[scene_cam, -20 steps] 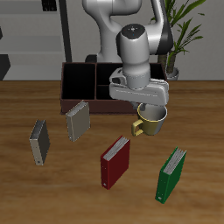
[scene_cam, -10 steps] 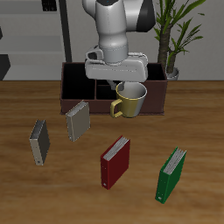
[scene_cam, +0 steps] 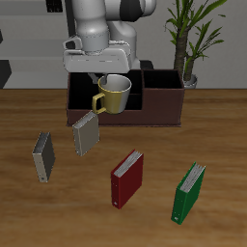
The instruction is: Place the white-yellow mug into the back desk caddy's left compartment and place the right yellow book into the back desk caddy's right compartment
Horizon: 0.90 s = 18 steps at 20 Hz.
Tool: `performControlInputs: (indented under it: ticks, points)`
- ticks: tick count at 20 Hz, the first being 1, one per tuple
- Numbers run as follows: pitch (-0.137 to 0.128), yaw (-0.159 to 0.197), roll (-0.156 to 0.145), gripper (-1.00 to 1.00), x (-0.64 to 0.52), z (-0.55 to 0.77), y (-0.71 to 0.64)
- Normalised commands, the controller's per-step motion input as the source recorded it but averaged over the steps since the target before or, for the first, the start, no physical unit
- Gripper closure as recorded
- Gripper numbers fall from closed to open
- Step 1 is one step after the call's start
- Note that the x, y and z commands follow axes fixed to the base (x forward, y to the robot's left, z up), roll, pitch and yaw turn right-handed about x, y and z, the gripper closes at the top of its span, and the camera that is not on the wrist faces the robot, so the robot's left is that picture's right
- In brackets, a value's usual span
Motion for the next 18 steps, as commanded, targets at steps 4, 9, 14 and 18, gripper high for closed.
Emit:
performControlInputs:
  ticks: [4,9,14,18]
  points:
    - [-0.011,0.027,-0.043,1.0,-0.24,0.04,-0.64]
    - [-0.063,0.004,-0.032,1.0,-0.44,0.12,-0.64]
    - [-0.012,-0.008,0.005,1.0,-0.38,-0.06,-0.52]
    - [-0.041,-0.004,-0.022,1.0,-0.37,0.0,-0.52]
